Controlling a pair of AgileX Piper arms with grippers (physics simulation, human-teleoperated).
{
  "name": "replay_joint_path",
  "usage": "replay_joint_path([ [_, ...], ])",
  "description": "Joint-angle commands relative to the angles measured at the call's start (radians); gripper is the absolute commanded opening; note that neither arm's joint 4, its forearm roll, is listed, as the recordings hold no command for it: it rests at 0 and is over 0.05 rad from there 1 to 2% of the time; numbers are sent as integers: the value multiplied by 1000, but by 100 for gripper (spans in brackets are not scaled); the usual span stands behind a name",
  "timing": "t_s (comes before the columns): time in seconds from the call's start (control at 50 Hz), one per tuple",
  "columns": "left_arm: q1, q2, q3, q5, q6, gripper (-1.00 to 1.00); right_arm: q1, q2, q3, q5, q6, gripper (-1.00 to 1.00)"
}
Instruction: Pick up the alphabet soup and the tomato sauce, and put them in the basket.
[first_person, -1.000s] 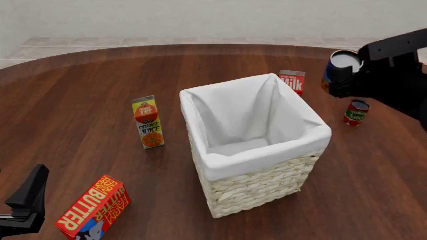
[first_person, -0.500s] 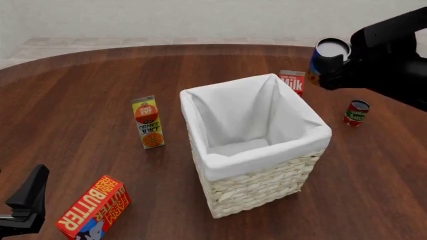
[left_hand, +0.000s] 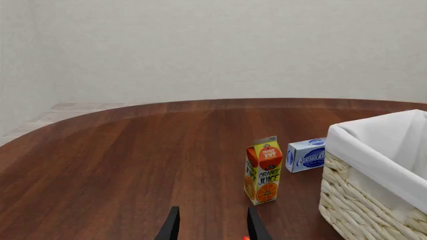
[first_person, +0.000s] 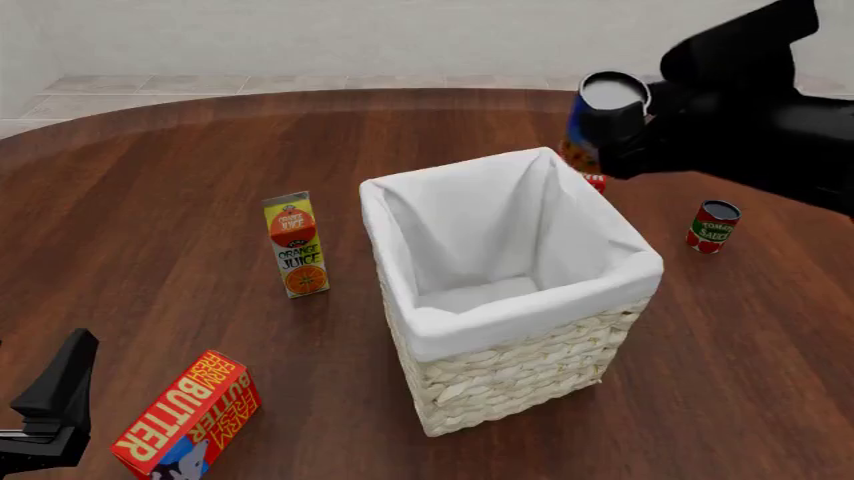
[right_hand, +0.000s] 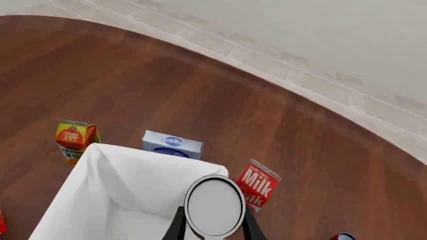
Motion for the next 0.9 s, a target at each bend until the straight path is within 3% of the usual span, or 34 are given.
replay_joint_path([
  [0.02,0,0,0,0,0,100,64,-1,-21,31,34,-100],
  [0.38,0,0,0,0,0,100,118,9,-29,88,20,-100],
  [0.9,0,0,0,0,0,100,130,74,-58,166,-8,-100],
])
